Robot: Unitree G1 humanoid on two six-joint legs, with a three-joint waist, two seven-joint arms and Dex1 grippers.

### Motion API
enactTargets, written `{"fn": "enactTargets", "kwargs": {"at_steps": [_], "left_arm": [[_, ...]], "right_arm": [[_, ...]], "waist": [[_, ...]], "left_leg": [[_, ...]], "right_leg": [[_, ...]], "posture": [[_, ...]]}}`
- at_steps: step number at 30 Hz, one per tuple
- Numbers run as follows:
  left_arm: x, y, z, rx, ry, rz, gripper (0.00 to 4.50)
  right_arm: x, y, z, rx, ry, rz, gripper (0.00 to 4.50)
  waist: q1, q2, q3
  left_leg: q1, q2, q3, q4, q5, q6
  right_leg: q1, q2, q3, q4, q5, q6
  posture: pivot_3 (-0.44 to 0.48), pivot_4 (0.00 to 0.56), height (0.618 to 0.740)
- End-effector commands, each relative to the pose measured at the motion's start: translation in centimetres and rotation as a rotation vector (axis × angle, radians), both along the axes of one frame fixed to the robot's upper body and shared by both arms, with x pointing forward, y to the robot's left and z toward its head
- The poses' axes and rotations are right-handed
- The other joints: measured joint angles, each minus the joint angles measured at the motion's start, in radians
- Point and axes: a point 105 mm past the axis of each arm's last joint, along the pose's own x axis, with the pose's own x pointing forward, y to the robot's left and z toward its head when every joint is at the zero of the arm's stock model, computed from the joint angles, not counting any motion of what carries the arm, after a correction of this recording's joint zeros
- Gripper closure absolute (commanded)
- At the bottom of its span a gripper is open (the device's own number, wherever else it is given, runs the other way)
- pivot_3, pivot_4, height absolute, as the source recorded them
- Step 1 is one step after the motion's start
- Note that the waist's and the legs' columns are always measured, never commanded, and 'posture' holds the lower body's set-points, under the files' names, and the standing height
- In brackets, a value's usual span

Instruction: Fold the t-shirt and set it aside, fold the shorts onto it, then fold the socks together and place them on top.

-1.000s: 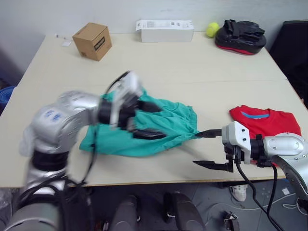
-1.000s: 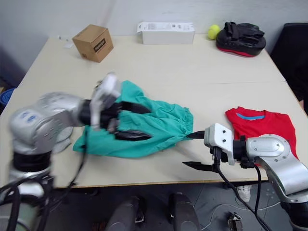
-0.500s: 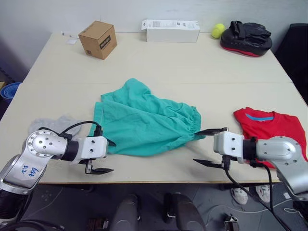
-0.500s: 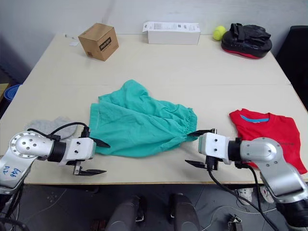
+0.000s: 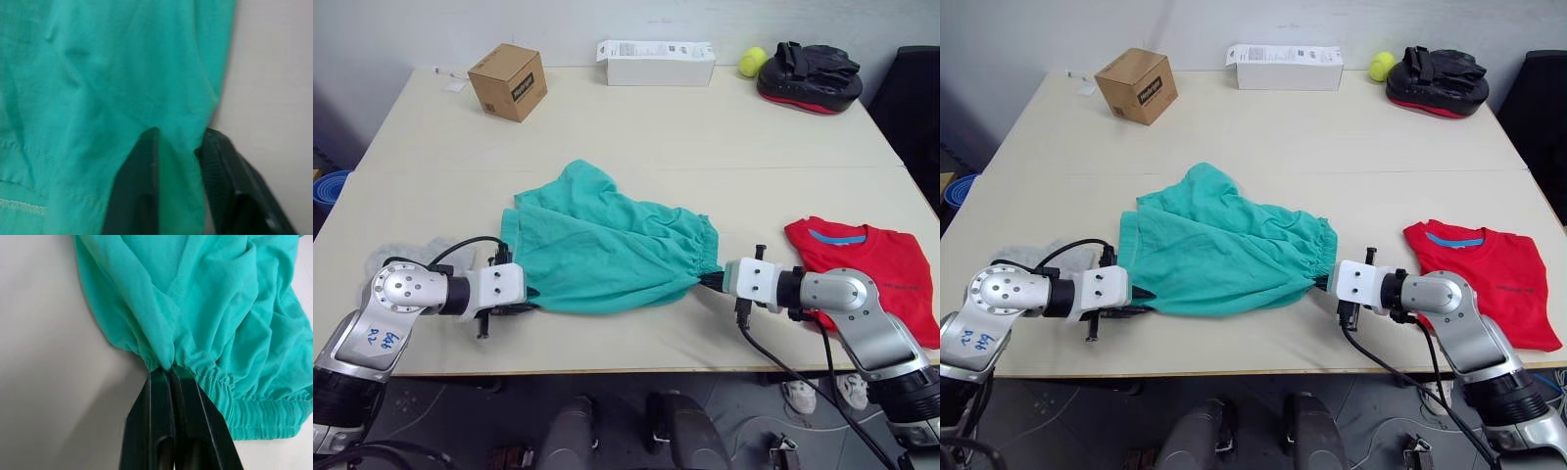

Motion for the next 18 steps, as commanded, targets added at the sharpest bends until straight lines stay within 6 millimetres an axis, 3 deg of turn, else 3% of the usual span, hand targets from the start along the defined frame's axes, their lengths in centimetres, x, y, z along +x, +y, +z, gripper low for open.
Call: {"fn": "enactTargets", "kwargs": {"at_steps": [1,8,12,15,18], "left_arm": [[0.5,0.1,0.2,-0.019,-0.006,0.038,4.47],[-0.8,2.0,0.5,0.045,0.07,0.006,4.47],[-2.0,2.4,0.1,0.035,0.143,0.013,4.47],[-4.1,3.0,-0.3,0.045,0.224,-0.011,4.47],[-8.0,3.1,-0.7,0.063,0.381,-0.082,4.47]], "right_arm": [[-0.3,0.3,-0.3,0.005,0.007,0.035,4.5],[-0.2,2.3,0.0,0.035,-0.021,0.098,4.5],[-2.0,2.1,0.2,-0.025,-0.006,0.206,4.5],[-4.0,2.0,0.8,-0.052,0.037,0.326,4.5],[-5.8,1.3,1.2,-0.07,0.102,0.411,4.5]], "waist": [[-0.001,0.0,0.0],[-0.012,0.0,0.0],[-0.018,0.0,0.0],[-0.025,0.0,0.0],[-0.034,0.0,0.0]], "left_leg": [[0.0,0.0,0.0,0.0,0.0,0.0],[0.001,0.001,0.0,-0.001,0.0,-0.001],[0.001,0.001,0.0,-0.001,0.0,-0.001],[0.001,0.001,0.0,-0.002,0.0,-0.001],[0.002,0.001,0.0,-0.002,-0.001,-0.001]], "right_leg": [[0.0,0.0,0.0,0.0,0.0,0.0],[-0.001,0.0,0.0,0.001,0.0,0.0],[-0.001,0.0,0.0,0.001,0.0,-0.001],[-0.001,0.0,0.0,0.001,0.0,-0.001],[0.0,0.0,0.0,0.0,0.0,-0.001]], "posture": [[0.0,0.15,0.74],[0.0,0.15,0.74],[0.0,0.15,0.74],[0.0,0.15,0.74],[0.0,0.15,0.74]]}}
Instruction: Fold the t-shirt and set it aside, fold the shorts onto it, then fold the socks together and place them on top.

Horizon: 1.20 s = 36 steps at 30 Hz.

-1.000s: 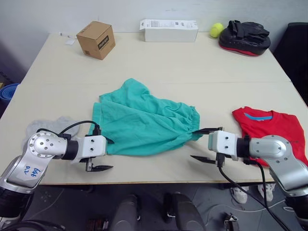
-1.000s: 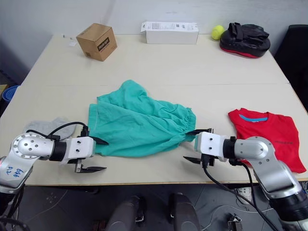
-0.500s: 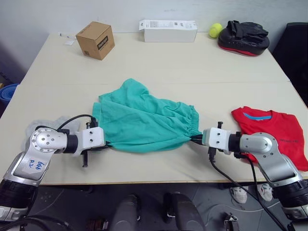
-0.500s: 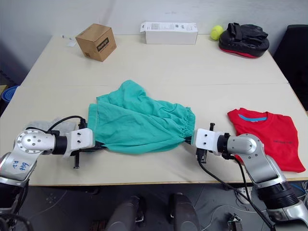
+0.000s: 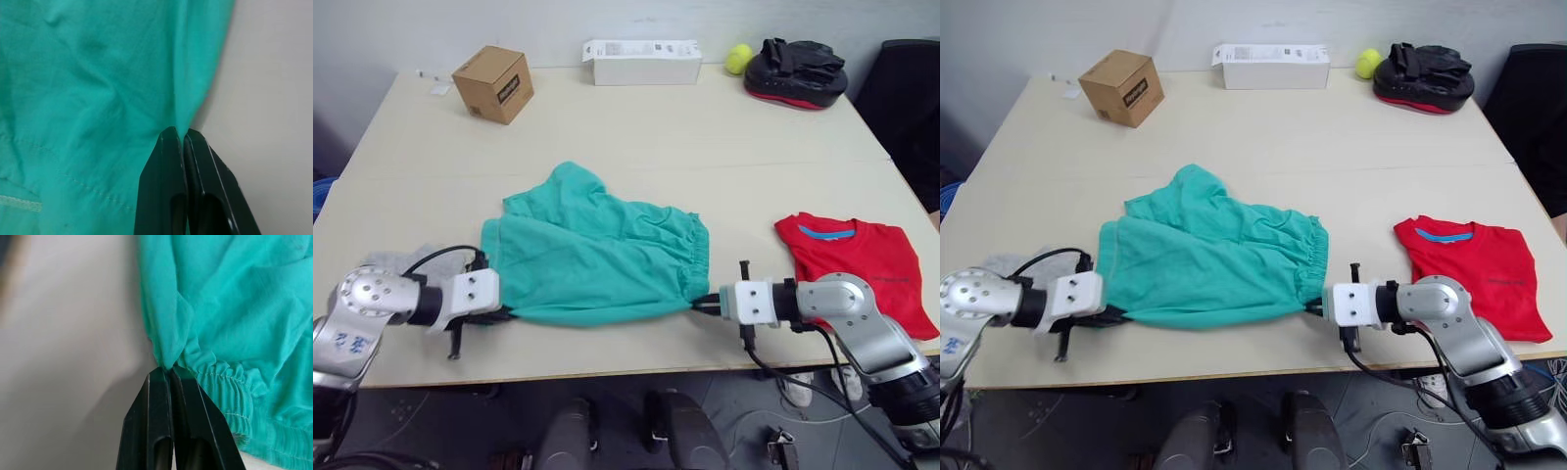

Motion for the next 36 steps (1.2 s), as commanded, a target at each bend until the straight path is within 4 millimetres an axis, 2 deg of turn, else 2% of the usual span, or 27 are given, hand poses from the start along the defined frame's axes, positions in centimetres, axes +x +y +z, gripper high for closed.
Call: {"fn": "enactTargets", "kwargs": {"at_steps": [1,5,9,11,13,15,16,17,18,19,20,21,22,23,24,25,26,27,28,30,32,33,34,35,36], "left_arm": [[-4.1,-0.2,0.0,0.01,0.173,-0.083,4.47],[-6.8,-0.5,0.3,-0.013,0.267,-0.076,4.47],[-7.9,-1.0,0.2,-0.058,0.309,-0.057,4.47],[-8.0,-0.7,-0.5,-0.043,0.298,-0.052,4.47],[-7.8,-0.4,-1.0,-0.031,0.289,-0.045,4.47],[-7.3,0.1,-1.1,-0.025,0.281,-0.049,4.47],[-5.5,0.5,-0.9,-0.01,0.215,-0.049,4.47],[-2.5,1.0,-0.2,0.002,0.092,-0.016,4.47],[1.1,1.2,1.2,-0.005,-0.056,0.033,4.47],[5.2,1.2,3.6,-0.045,-0.217,0.115,4.47],[7.6,1.1,5.4,-0.08,-0.309,0.166,4.47],[11.8,1.0,10.6,-0.188,-0.541,0.269,4.47],[14.7,1.2,16.3,-0.294,-0.762,0.374,4.47],[16.0,1.7,22.3,-0.401,-0.974,0.468,4.47],[15.9,2.1,27.0,-0.453,-1.164,0.502,4.47],[15.6,2.4,29.3,-0.466,-1.269,0.51,4.47],[14.8,2.7,31.7,-0.477,-1.376,0.503,4.47],[14.1,2.9,33.2,-0.472,-1.457,0.492,4.47],[13.8,2.9,33.8,-0.474,-1.484,0.475,4.47],[14.2,2.6,32.8,-0.489,-1.397,0.448,4.47],[14.7,1.9,30.3,-0.501,-1.261,0.407,4.47],[14.8,1.1,27.9,-0.513,-1.129,0.366,4.47],[14.6,0.2,25.8,-0.521,-1.021,0.323,4.17],[14.3,-0.3,24.6,-0.527,-0.953,0.296,4.07],[13.5,-1.5,21.9,-0.515,-0.816,0.239,3.85]], "right_arm": [[-2.1,-0.5,1.5,0.001,0.056,0.101,4.5],[-4.1,-1.1,2.0,0.004,0.196,0.133,4.5],[-5.2,-1.3,2.2,0.011,0.288,0.137,4.5],[-5.2,-1.4,1.9,0.008,0.322,0.117,4.5],[-4.6,-1.6,1.7,0.008,0.327,0.087,4.5],[-3.2,-1.7,1.8,0.011,0.312,0.027,4.5],[-1.1,-1.9,2.3,0.009,0.234,-0.028,4.5],[1.5,-1.9,3.3,0.014,0.126,-0.085,4.5],[3.9,-1.9,4.7,0.026,0.013,-0.134,4.5],[6.4,-1.8,6.6,0.056,-0.114,-0.19,4.5],[7.8,-1.8,7.8,0.078,-0.187,-0.22,4.5],[10.4,-2.2,11.0,0.113,-0.398,-0.306,4.5],[12.2,-2.7,14.7,0.145,-0.628,-0.362,4.5],[13.0,-3.1,18.5,0.173,-0.861,-0.396,4.5],[13.1,-3.4,21.2,0.198,-1.013,-0.401,4.5],[13.1,-3.5,22.5,0.209,-1.087,-0.396,4.5],[12.6,-3.9,24.3,0.224,-1.23,-0.406,4.5],[12.2,-4.4,25.5,0.258,-1.321,-0.426,4.5],[11.8,-4.7,26.0,0.289,-1.37,-0.438,4.5],[12.1,-5.0,25.2,0.307,-1.339,-0.45,4.5],[12.4,-4.8,23.2,0.298,-1.26,-0.436,4.5],[12.5,-4.4,21.6,0.297,-1.18,-0.421,4.5],[12.6,-4.1,20.4,0.287,-1.128,-0.409,4.5],[12.5,-3.9,19.7,0.281,-1.097,-0.402,4.5],[12.5,-3.8,18.5,0.271,-1.04,-0.398,4.5]], "waist": [[-0.002,0.0,0.0],[0.011,0.0,0.0],[0.024,0.0,0.0],[0.028,0.0,0.0],[0.031,0.0,0.0],[0.03,0.0,0.0],[0.03,0.0,0.0],[0.03,0.001,0.0],[0.033,0.001,0.001],[0.037,0.001,0.002],[0.048,0.002,0.003],[0.051,-0.001,0.003],[0.058,-0.002,0.004],[0.063,-0.008,0.007],[0.058,-0.011,0.006],[0.054,-0.011,0.006],[0.046,-0.011,0.004],[0.034,-0.009,0.003],[0.028,-0.008,0.002],[0.02,-0.006,0.001],[0.009,-0.005,0.001],[0.003,-0.005,0.001],[0.003,-0.005,0.002],[0.0,-0.004,0.002],[-0.001,-0.004,0.004]], "left_leg": [[0.0,0.0,0.0,0.0,0.0,0.0],[0.0,0.0,-0.001,0.001,0.0,0.0],[0.0,0.0,-0.003,0.002,0.0,0.001],[0.0,0.0,-0.002,0.001,0.0,0.001],[0.0,0.0,-0.002,0.001,0.0,0.0],[0.0,0.0,-0.002,0.0,0.0,0.0],[0.0,0.0,-0.002,0.0,0.0,0.0],[0.0,0.0,-0.002,0.0,0.0,0.0],[0.002,0.0,-0.002,0.001,0.001,0.0],[0.0,0.0,-0.002,0.002,0.003,0.0],[-0.002,-0.001,-0.002,0.001,0.007,0.0],[-0.004,-0.001,-0.002,0.001,0.011,0.001],[-0.007,0.0,-0.002,0.001,0.012,0.001],[-0.007,-0.001,-0.002,0.003,0.013,0.001],[-0.019,0.0,-0.004,0.01,0.013,0.0],[-0.038,0.0,-0.003,0.015,0.016,-0.005],[-0.046,-0.001,0.0,0.015,0.017,-0.005],[-0.046,-0.002,0.005,0.014,0.013,-0.003],[-0.041,-0.002,0.011,0.012,0.006,-0.001],[-0.035,-0.002,0.016,0.011,-0.001,0.005],[-0.034,-0.002,0.022,0.011,-0.005,0.012],[-0.034,-0.002,0.023,0.011,-0.006,0.013],[-0.036,-0.002,0.024,0.012,-0.006,0.013],[-0.037,-0.001,0.024,0.012,-0.007,0.013],[-0.039,-0.002,0.025,0.013,-0.007,0.013]], "right_leg": [[0.0,0.0,0.0,0.0,0.0,0.0],[0.0,0.0,-0.001,0.0,-0.001,-0.001],[0.002,0.0,-0.001,-0.001,-0.002,-0.003],[0.002,-0.001,-0.001,-0.002,-0.002,-0.003],[0.001,0.0,-0.001,-0.002,-0.002,-0.004],[0.001,0.0,-0.001,-0.002,-0.002,-0.004],[0.001,0.0,-0.001,-0.002,-0.002,-0.004],[0.001,0.0,-0.001,-0.002,-0.002,-0.004],[0.003,0.0,-0.001,-0.002,-0.002,-0.005],[0.001,0.001,-0.001,-0.002,-0.001,-0.007],[0.0,0.001,-0.002,-0.003,0.001,-0.007],[-0.001,0.001,-0.004,-0.003,0.004,-0.006],[-0.004,0.001,-0.004,-0.002,0.009,-0.005],[-0.004,0.001,-0.005,0.0,0.011,-0.002],[-0.013,0.0,-0.007,0.003,0.013,0.001],[-0.031,0.0,-0.007,0.007,0.015,0.001],[-0.039,-0.001,-0.006,0.009,0.017,0.003],[-0.042,-0.002,-0.006,0.01,0.017,0.003],[-0.042,-0.006,-0.014,0.01,0.017,0.003],[-0.042,-0.012,-0.028,0.012,0.017,0.003],[-0.041,-0.019,-0.048,0.012,0.017,0.003],[-0.04,-0.02,-0.052,0.01,0.017,0.003],[-0.039,-0.02,-0.055,0.004,0.017,0.003],[-0.038,-0.02,-0.056,0.001,0.017,0.003],[-0.038,-0.02,-0.056,-0.002,0.017,0.003]], "posture": [[0.0,0.15,0.74],[0.0,0.15,0.74],[0.0,0.15,0.74],[0.0,0.15,0.74],[0.0,0.15,0.74],[0.0,0.15,0.74],[0.0,0.15,0.74],[0.0,0.15,0.74],[0.0,0.15,0.74],[0.0,0.15,0.74],[0.0,0.15,0.74],[0.0,0.15,0.74],[0.0,0.15,0.74],[0.0,0.15,0.74],[0.0,0.15,0.74],[0.0,0.15,0.74],[0.0,0.15,0.74],[0.0,0.15,0.74],[0.0,0.15,0.74],[0.0,0.15,0.74],[0.0,0.15,0.74],[0.0,0.15,0.74],[0.0,0.15,0.74],[0.0,0.15,0.74],[0.0,0.15,0.74]]}}
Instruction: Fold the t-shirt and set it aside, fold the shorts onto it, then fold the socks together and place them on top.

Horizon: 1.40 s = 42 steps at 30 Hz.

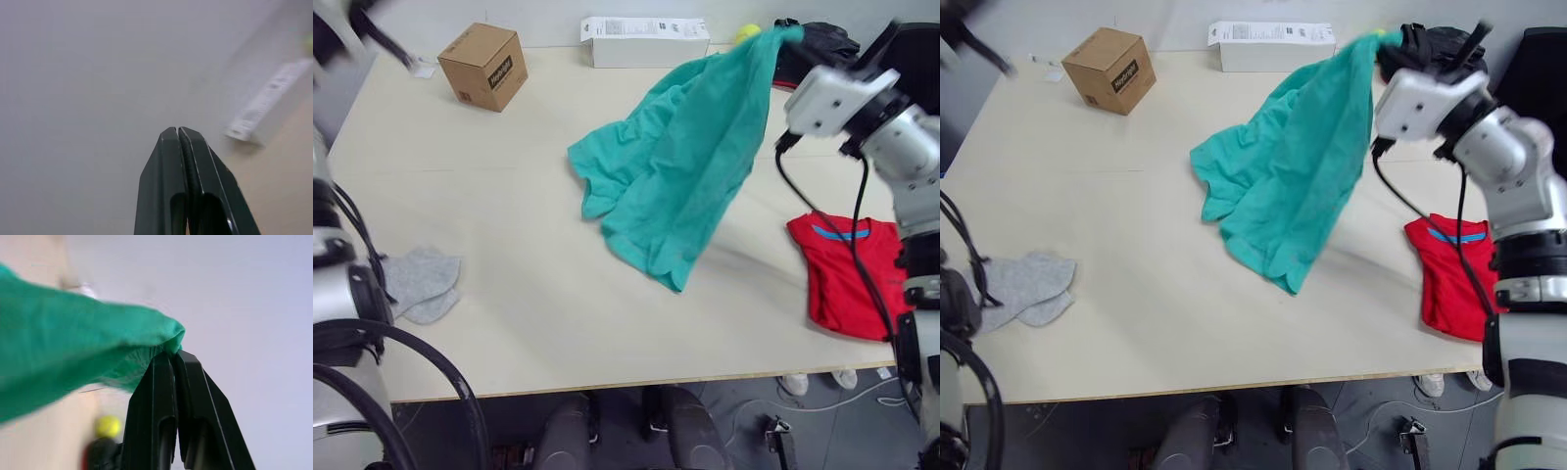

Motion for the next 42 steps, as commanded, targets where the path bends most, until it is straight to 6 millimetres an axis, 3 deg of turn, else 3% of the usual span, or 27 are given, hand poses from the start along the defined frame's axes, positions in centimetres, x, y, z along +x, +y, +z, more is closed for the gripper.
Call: {"fn": "enactTargets", "kwargs": {"at_steps": [1,3,5,8,12,13,17,24,29,34,37,42], "left_arm": [[-3.8,-4.1,-3.5,0.064,0.186,-0.271,3.61],[-5.9,-5.8,-7.4,0.09,0.37,-0.351,2.98],[-7.3,-7.7,-9.3,0.083,0.432,-0.42,2.35],[-8.5,-11.4,-10.7,-0.002,0.521,-0.546,1.36],[-8.4,-15.4,-11.7,0.013,0.603,-0.641,0.12],[-8.1,-16.3,-11.9,0.006,0.625,-0.65,0.06],[-7.5,-20.8,-13.7,0.039,0.762,-0.685,0.06],[-8.3,-26.2,-17.2,0.213,0.883,-0.71,0.06],[-8.1,-28.2,-18.0,0.268,0.862,-0.69,0.06],[-7.4,-28.6,-19.7,0.356,0.833,-0.632,0.06],[-6.3,-28.0,-20.8,0.411,0.802,-0.564,0.65],[-5.6,-27.7,-21.4,0.399,0.79,-0.545,2.21]], "right_arm": [[-1.1,1.1,-1.2,0.002,0.076,0.066,4.5],[-1.5,1.3,-2.3,0.007,0.126,0.076,4.5],[-1.6,1.2,-2.7,0.016,0.167,0.073,4.5],[-1.4,0.8,-3.4,0.023,0.235,0.052,4.5],[-1.7,0.2,-4.5,0.009,0.298,0.039,4.5],[-1.8,0.1,-4.7,0.004,0.309,0.035,4.5],[-2.7,-0.1,-6.1,-0.012,0.355,0.031,4.5],[-3.8,-0.1,-7.2,0.005,0.398,0.018,4.5],[-4.1,-0.2,-7.2,0.026,0.411,0.002,4.5],[-4.3,-0.2,-7.2,0.031,0.418,-0.002,4.5],[-4.3,-0.1,-7.1,0.037,0.421,-0.002,4.5],[-4.2,-0.1,-7.1,0.049,0.427,0.0,4.5]], "waist": [[-0.004,0.0,0.002],[-0.003,0.001,0.003],[0.004,0.001,0.005],[0.016,0.002,0.007],[0.035,0.003,0.007],[0.036,0.003,0.007],[0.036,0.003,0.006],[0.034,0.003,0.006],[0.034,0.003,0.006],[0.033,0.003,0.006],[0.034,0.003,0.006],[0.034,0.003,0.006]], "left_leg": [[-0.001,0.0,0.001,0.002,0.0,0.0],[-0.001,0.001,0.002,0.005,0.0,0.0],[0.0,0.003,0.002,0.013,0.002,0.001],[0.007,0.003,0.0,0.021,0.009,0.001],[0.037,0.002,-0.004,0.014,0.005,0.0],[0.037,0.002,-0.003,0.012,0.005,0.0],[0.034,0.0,-0.003,0.012,0.01,0.0],[0.032,0.002,-0.001,0.002,0.009,-0.003],[0.033,0.001,-0.001,0.005,0.012,-0.004],[0.034,0.001,-0.001,0.004,0.013,-0.004],[0.034,0.001,-0.001,0.003,0.013,-0.005],[0.034,0.001,-0.001,0.003,0.013,-0.005]], "right_leg": [[0.001,0.0,0.001,0.0,0.0,0.0],[0.004,-0.001,0.003,-0.002,0.0,0.0],[0.005,0.0,0.006,0.002,0.0,0.0],[0.013,0.001,0.01,0.005,0.0,-0.001],[0.044,0.001,0.011,-0.002,0.001,-0.005],[0.045,0.001,0.012,-0.003,0.002,-0.006],[0.04,0.001,0.016,0.001,0.004,-0.003],[0.034,0.005,0.015,0.0,0.001,-0.004],[0.035,0.004,0.017,-0.003,0.001,-0.004],[0.036,0.003,0.017,-0.001,0.001,-0.004],[0.035,0.003,0.017,-0.001,0.001,-0.004],[0.035,0.003,0.016,-0.002,0.001,-0.004]], "posture": [[0.0,0.15,0.74],[0.0,0.15,0.74],[0.0,0.15,0.74],[0.0,0.15,0.74],[0.0,0.15,0.74],[0.0,0.15,0.74],[0.0,0.15,0.74],[0.0,0.15,0.74],[0.0,0.15,0.74],[0.0,0.15,0.74],[0.0,0.15,0.74],[0.0,0.15,0.74]]}}
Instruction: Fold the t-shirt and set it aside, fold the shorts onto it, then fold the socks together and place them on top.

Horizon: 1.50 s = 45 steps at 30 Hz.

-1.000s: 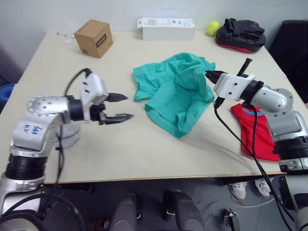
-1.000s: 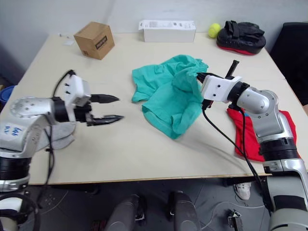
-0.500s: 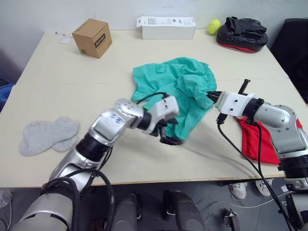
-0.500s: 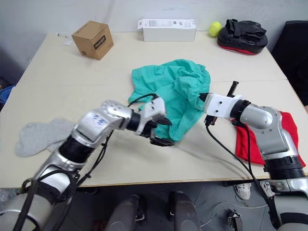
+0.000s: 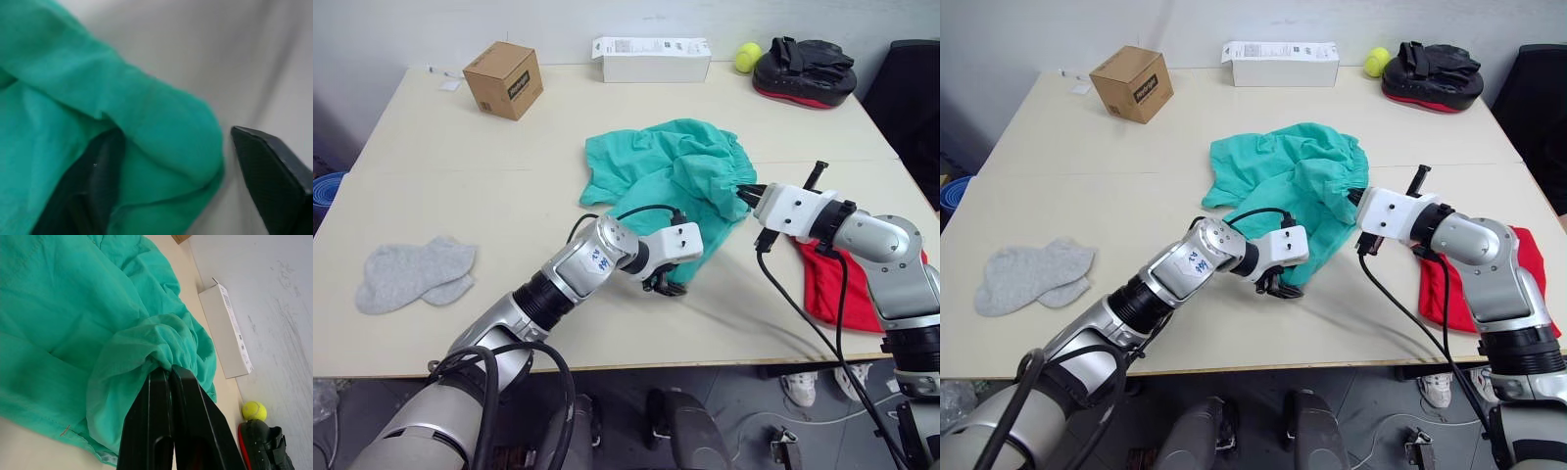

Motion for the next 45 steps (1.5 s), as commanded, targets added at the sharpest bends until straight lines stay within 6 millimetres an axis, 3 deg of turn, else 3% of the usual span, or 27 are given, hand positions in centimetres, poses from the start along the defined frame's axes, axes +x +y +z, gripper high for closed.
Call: {"fn": "enactTargets", "kwargs": {"at_steps": [1,7,11,14,17,21,23,27,30,34,38,40,42,43,45], "left_arm": [[0.5,-0.1,0.3,-0.015,-0.025,0.014,2.55],[1.2,0.6,1.3,-0.056,-0.047,0.029,4.45],[1.5,2.1,2.4,-0.084,-0.079,0.026,4.45],[1.6,5.5,4.1,-0.109,-0.091,0.035,4.45],[0.5,10.5,5.6,-0.121,-0.043,0.036,4.45],[-3.8,18.3,6.4,-0.079,0.069,-0.031,4.45],[-5.9,20.8,6.2,-0.035,0.125,-0.058,4.45],[-10.3,24.9,4.5,0.097,0.275,-0.076,4.45],[-13.5,26.6,3.2,0.183,0.389,-0.098,4.45],[-15.4,27.0,2.0,0.225,0.426,-0.093,4.45],[-17.5,26.7,1.0,0.212,0.495,-0.122,4.45],[-18.2,26.7,0.8,0.208,0.521,-0.129,4.45],[-18.0,26.8,0.5,0.213,0.51,-0.117,4.45],[-17.2,26.9,0.4,0.211,0.474,-0.096,4.45],[-12.8,26.5,0.8,0.154,0.295,0.009,4.45]], "right_arm": [[-0.4,0.0,1.6,0.021,-0.053,0.009,4.5],[-0.4,0.3,1.3,0.025,-0.048,0.019,4.5],[-0.4,0.1,1.2,0.026,-0.038,0.018,4.5],[-0.4,-0.2,1.2,0.038,-0.015,0.014,4.5],[-0.4,-0.6,1.1,0.058,0.028,0.015,4.5],[-0.9,-0.9,-0.1,0.064,0.148,0.046,4.5],[-1.6,-0.7,-1.2,0.061,0.233,0.086,4.5],[-5.4,0.4,-4.7,-0.013,0.485,0.259,4.5],[-9.8,1.0,-7.0,-0.065,0.711,0.41,4.5],[-15.1,1.0,-8.7,-0.106,0.964,0.54,4.5],[-17.5,1.0,-8.8,-0.081,1.103,0.574,4.5],[-17.3,1.0,-8.8,-0.071,1.1,0.563,4.5],[-15.7,1.3,-8.8,-0.056,1.031,0.515,4.5],[-14.1,1.5,-8.8,-0.055,0.961,0.47,4.5],[-8.9,2.3,-8.0,-0.05,0.697,0.352,4.5]], "waist": [[0.0,0.0,0.0],[0.0,0.0,0.0],[-0.003,0.0,0.0],[-0.007,0.0,0.0],[-0.01,0.0,0.0],[-0.022,0.0,0.0],[-0.025,0.0,0.0],[-0.015,0.0,0.0],[-0.007,0.0,0.0],[0.006,0.001,0.0],[0.002,0.001,0.0],[0.001,0.001,0.0],[-0.002,0.001,0.0],[-0.003,0.001,0.0],[-0.002,0.001,0.0]], "left_leg": [[0.0,0.0,0.0,0.0,0.0,0.0],[0.0,0.0,0.0,0.0,0.0,0.0],[0.0,0.0,0.0,0.0,0.0,0.0],[0.0,0.001,0.0,-0.001,0.0,-0.001],[0.0,0.001,0.0,-0.001,0.0,-0.001],[0.0,0.001,-0.001,-0.002,0.0,-0.002],[0.0,0.001,-0.001,-0.003,-0.001,-0.002],[0.0,0.001,-0.003,-0.002,-0.002,0.0],[0.0,0.001,-0.003,-0.002,-0.006,0.003],[0.001,0.001,-0.004,-0.002,-0.011,0.009],[0.001,0.001,-0.004,-0.003,-0.011,0.009],[0.001,0.002,-0.004,-0.003,-0.013,0.006],[0.001,0.002,-0.004,-0.004,-0.013,0.006],[0.001,0.002,-0.004,-0.004,-0.013,0.006],[0.002,0.002,-0.004,-0.004,-0.013,0.003]], "right_leg": [[0.0,0.0,0.0,0.0,0.0,0.0],[0.0,0.0,0.0,0.0,0.0,0.0],[0.0,0.0,0.0,0.0,0.0,0.0],[-0.001,0.0,0.0,0.001,0.0,0.0],[-0.001,0.0,-0.001,0.001,-0.001,-0.001],[-0.001,0.0,-0.001,0.001,-0.001,-0.003],[-0.001,0.0,-0.001,0.0,-0.002,-0.003],[0.0,-0.001,-0.002,-0.001,-0.002,-0.004],[0.0,-0.002,-0.002,-0.002,-0.002,-0.004],[0.002,-0.003,-0.003,-0.003,-0.002,-0.004],[0.004,-0.002,-0.003,-0.009,-0.003,-0.005],[0.003,-0.002,-0.003,-0.009,-0.003,-0.005],[0.003,-0.002,-0.003,-0.009,-0.003,-0.006],[0.002,-0.002,-0.003,-0.009,-0.003,-0.006],[0.003,-0.002,-0.003,-0.009,-0.004,-0.007]], "posture": [[0.0,0.15,0.74],[0.0,0.15,0.74],[0.0,0.15,0.74],[0.0,0.15,0.74],[0.0,0.15,0.74],[0.0,0.15,0.74],[0.0,0.15,0.74],[0.0,0.15,0.74],[0.0,0.15,0.74],[0.0,0.15,0.74],[0.0,0.15,0.74],[0.0,0.15,0.74],[0.0,0.15,0.74],[0.0,0.15,0.74],[0.0,0.15,0.74]]}}
